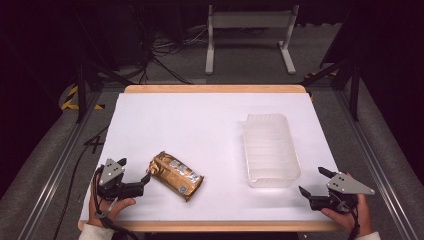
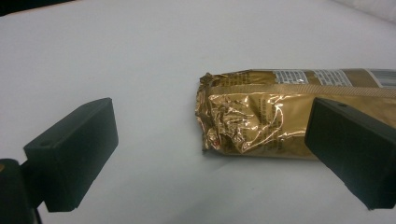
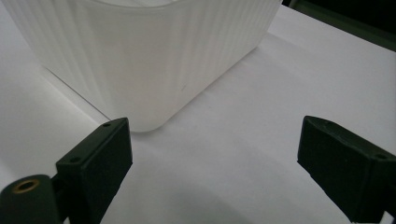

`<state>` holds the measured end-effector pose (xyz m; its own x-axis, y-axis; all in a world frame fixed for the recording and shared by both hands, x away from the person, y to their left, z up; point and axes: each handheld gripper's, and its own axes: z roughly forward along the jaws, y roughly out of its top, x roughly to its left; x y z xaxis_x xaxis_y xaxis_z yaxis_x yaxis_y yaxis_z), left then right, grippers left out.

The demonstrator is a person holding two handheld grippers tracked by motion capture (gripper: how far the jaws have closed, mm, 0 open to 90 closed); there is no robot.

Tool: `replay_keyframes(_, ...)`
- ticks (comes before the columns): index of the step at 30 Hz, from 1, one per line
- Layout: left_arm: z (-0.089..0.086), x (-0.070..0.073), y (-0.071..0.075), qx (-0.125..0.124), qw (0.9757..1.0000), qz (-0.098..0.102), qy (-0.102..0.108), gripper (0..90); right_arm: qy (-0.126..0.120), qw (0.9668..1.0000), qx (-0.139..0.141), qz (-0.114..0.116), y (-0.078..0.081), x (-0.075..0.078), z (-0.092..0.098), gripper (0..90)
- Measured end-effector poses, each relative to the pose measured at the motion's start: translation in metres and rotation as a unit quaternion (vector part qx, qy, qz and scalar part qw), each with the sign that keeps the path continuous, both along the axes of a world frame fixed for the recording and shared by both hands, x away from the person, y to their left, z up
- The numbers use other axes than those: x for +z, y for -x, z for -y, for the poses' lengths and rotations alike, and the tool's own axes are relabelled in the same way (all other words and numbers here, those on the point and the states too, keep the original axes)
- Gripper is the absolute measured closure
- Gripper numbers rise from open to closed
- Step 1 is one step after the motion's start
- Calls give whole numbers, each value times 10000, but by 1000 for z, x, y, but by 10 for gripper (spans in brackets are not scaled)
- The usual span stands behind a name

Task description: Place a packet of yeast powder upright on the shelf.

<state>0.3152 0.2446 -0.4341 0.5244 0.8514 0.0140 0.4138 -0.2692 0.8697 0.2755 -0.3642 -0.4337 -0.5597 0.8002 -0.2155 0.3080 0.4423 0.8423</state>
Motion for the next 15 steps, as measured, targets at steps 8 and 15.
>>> replay_keyframes(8, -1, -1, -1, -68, 9999, -11, 89, 37, 2, 10000, -3, -16, 1, 0, 0, 108)
replay_keyframes(15, -3, -3, -3, -34, 9998, -107, 139, 43, -4, 10000, 7, 1, 1, 1, -1, 108)
